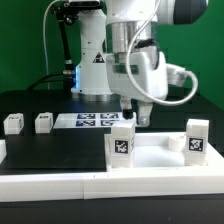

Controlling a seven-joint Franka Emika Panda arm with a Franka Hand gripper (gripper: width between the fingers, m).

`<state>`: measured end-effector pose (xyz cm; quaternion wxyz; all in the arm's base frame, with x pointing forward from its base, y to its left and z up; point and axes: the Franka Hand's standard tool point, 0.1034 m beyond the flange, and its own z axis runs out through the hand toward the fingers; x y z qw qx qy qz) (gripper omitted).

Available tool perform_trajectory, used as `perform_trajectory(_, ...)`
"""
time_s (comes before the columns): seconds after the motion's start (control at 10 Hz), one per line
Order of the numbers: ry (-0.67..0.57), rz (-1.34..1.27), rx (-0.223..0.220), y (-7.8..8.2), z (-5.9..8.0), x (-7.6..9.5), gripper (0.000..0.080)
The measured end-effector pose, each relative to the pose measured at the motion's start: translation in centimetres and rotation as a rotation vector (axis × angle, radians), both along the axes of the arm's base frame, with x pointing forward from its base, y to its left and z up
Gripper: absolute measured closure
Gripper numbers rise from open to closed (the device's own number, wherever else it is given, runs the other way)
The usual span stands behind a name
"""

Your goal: Assemble square table

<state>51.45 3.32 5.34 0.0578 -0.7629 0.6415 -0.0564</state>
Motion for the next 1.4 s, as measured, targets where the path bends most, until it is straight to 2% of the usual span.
perform_trajectory(0.1,0.015,0.013,0.009,0.4,0.0,-0.1,0.0151)
perform_trajectory(0.5,0.016,0.006,0.011,0.4,-0.2,-0.1,0.0151)
perform_trajectory(1.1,0.075,-0.012,0.002,0.6,-3.3,-2.4,0.0151)
perform_trajectory(1.3,0.082,-0.01,-0.001,0.6,-3.6,-2.6,0.0151)
perform_trajectory(1.4,0.083,-0.01,0.0,0.6,-3.6,-2.6,0.0281)
